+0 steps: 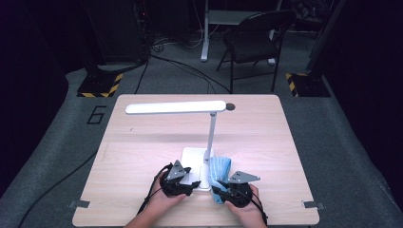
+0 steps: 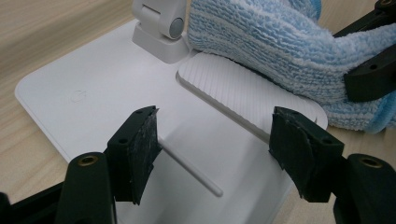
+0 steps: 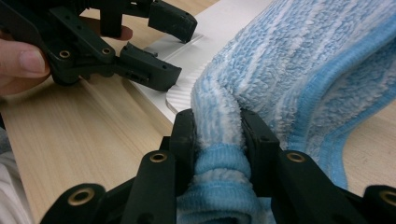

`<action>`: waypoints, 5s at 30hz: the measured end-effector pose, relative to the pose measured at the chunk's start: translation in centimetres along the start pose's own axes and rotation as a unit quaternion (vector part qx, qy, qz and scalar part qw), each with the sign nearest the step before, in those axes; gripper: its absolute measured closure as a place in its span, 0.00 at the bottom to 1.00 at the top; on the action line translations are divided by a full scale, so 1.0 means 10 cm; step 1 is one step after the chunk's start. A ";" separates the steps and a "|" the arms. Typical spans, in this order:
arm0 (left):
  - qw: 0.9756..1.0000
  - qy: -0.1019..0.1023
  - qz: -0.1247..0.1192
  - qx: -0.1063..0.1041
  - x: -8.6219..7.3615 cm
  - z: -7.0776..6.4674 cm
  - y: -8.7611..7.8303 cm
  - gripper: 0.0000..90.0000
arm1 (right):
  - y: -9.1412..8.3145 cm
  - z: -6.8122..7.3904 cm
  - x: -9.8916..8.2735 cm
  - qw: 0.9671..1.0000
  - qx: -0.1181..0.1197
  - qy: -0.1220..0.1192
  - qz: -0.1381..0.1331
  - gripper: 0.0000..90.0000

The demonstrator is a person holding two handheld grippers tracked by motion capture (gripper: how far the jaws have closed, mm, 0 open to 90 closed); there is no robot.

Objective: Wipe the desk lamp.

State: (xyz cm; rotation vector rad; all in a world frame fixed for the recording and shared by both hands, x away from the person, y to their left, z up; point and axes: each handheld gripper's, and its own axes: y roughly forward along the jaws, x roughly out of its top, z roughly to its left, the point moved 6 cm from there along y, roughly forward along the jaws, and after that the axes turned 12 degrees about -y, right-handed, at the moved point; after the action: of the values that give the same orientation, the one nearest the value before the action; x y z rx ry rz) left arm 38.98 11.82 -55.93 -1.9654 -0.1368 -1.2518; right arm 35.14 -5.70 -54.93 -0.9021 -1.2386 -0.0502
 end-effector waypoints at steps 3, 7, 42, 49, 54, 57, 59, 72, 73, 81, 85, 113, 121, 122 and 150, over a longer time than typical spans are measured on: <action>1.000 0.000 0.000 0.000 0.00 0.00 0.00 0.36 | 0.02 -0.01 -0.01 1.000 0.004 0.002 -0.003 0.77; 1.000 0.000 0.000 0.000 0.00 0.00 0.00 0.36 | 0.05 -0.03 0.00 1.000 0.005 -0.001 -0.003 0.76; 1.000 0.001 0.000 -0.001 0.00 0.00 0.00 0.37 | -0.16 -0.73 0.18 0.995 -0.099 0.000 -0.032 0.75; 1.000 0.001 0.000 -0.002 0.00 0.01 0.00 0.37 | -0.35 -0.97 0.14 0.989 -0.141 0.003 -0.033 0.75; 1.000 0.001 0.000 -0.001 0.00 0.01 0.00 0.37 | -0.42 -1.07 0.07 0.989 -0.143 0.007 -0.027 0.75; 1.000 0.001 0.000 -0.001 0.01 0.01 0.00 0.37 | -0.43 -1.13 0.04 0.988 -0.152 0.011 -0.019 0.75; 1.000 0.001 0.000 -0.001 0.01 0.01 0.00 0.37 | -0.43 -1.16 0.01 0.987 -0.160 0.008 -0.011 0.74; 1.000 0.004 -0.001 -0.001 0.01 0.02 0.00 0.37 | -0.37 -1.31 -0.17 0.983 -0.180 0.019 0.034 0.71; 1.000 0.003 -0.001 -0.001 0.02 0.03 0.00 0.37 | -0.37 -1.32 -0.17 0.982 -0.185 0.023 0.024 0.70; 1.000 -0.013 0.002 -0.002 0.04 0.05 0.00 0.42 | -0.42 -1.36 -0.22 0.978 -0.201 0.029 0.038 0.69; 1.000 -0.009 0.008 0.003 0.06 0.06 -0.01 0.44 | -0.44 -1.35 -0.23 0.978 -0.203 0.042 0.032 0.64; 0.999 -0.019 -0.029 0.010 0.84 -0.01 0.07 0.45 | -0.53 -1.23 -0.12 0.978 -0.205 0.030 -0.016 0.50; 0.998 -0.038 -0.047 0.010 1.04 -0.11 0.21 0.47 | -0.52 -1.24 -0.13 0.979 -0.200 0.037 -0.017 0.50; 0.998 -0.022 -0.051 0.012 1.07 -0.09 0.23 0.47 | -0.53 -1.24 -0.14 0.979 -0.201 0.038 -0.015 0.50; 0.996 -0.008 -0.069 0.055 1.21 -0.05 0.28 0.66 | -0.53 -1.26 -0.14 0.980 -0.193 0.052 -0.024 0.51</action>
State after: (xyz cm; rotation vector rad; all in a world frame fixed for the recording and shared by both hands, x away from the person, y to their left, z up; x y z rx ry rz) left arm 46.09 5.87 -47.67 -1.8982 -0.3479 -1.2883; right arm 42.02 -17.55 -53.62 -1.1890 -1.1709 -0.3825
